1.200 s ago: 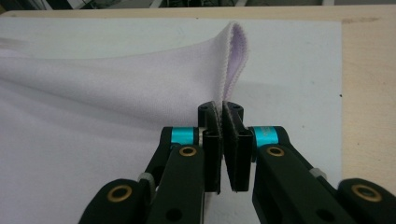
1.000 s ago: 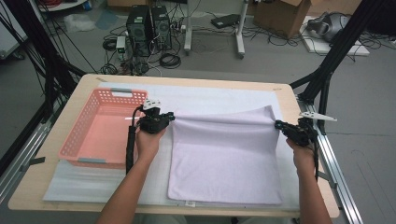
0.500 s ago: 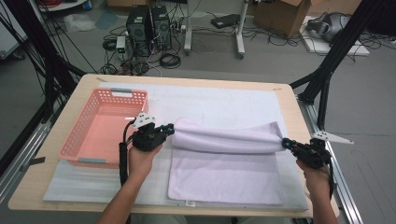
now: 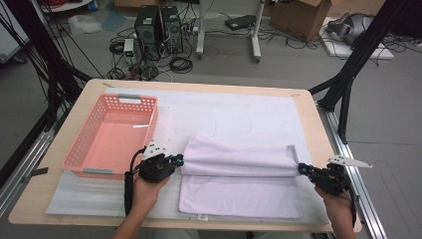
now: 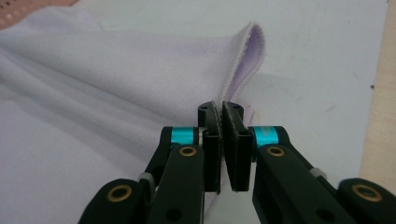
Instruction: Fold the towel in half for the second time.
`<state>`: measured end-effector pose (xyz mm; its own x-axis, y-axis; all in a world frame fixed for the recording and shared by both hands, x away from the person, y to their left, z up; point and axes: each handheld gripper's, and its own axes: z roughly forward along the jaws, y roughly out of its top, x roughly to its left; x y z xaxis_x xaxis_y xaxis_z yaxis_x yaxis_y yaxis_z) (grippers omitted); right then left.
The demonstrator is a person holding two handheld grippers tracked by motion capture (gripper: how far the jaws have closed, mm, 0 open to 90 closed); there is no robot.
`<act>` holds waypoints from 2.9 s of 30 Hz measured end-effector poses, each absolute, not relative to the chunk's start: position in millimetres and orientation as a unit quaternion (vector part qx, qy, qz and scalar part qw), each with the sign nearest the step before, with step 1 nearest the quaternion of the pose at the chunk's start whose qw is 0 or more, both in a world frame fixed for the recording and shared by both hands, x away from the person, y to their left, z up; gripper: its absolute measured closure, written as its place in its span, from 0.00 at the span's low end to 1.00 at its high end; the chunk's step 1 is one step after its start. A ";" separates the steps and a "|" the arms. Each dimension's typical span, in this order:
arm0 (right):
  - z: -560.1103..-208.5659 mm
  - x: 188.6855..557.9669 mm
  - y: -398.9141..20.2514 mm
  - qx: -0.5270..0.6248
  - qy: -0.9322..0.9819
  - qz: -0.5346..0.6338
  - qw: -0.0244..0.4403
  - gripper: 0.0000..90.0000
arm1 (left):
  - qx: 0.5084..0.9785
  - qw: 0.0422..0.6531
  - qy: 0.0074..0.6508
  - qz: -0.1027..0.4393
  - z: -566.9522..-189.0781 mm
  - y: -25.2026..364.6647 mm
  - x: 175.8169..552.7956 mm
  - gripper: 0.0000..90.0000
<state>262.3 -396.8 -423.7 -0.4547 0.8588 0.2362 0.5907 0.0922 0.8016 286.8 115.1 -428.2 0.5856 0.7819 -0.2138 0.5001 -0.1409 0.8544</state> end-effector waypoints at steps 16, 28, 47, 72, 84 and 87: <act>-396.1 300.0 -390.3 0.517 0.715 0.435 0.179 0.56 | 0.719 0.514 0.439 0.163 -414.6 100.8 347.4 0.48; -421.8 348.4 -369.3 0.533 0.759 0.349 0.136 0.53 | 0.741 0.468 0.468 0.112 -446.3 80.0 384.5 0.49; -410.1 317.7 -390.3 0.500 0.746 0.404 0.171 0.94 | 0.719 0.519 0.437 0.150 -408.7 94.0 355.8 0.97; -401.2 211.4 -388.6 0.469 0.718 0.475 0.196 0.94 | 0.701 0.567 0.411 0.134 -406.7 121.9 235.1 0.97; -421.1 167.0 -392.6 0.482 0.729 0.453 0.177 0.75 | 0.709 0.547 0.423 0.141 -429.2 124.9 185.7 0.67; -418.4 159.1 -396.3 0.492 0.717 0.460 0.178 0.66 | 0.709 0.550 0.419 0.141 -428.9 123.4 180.1 0.59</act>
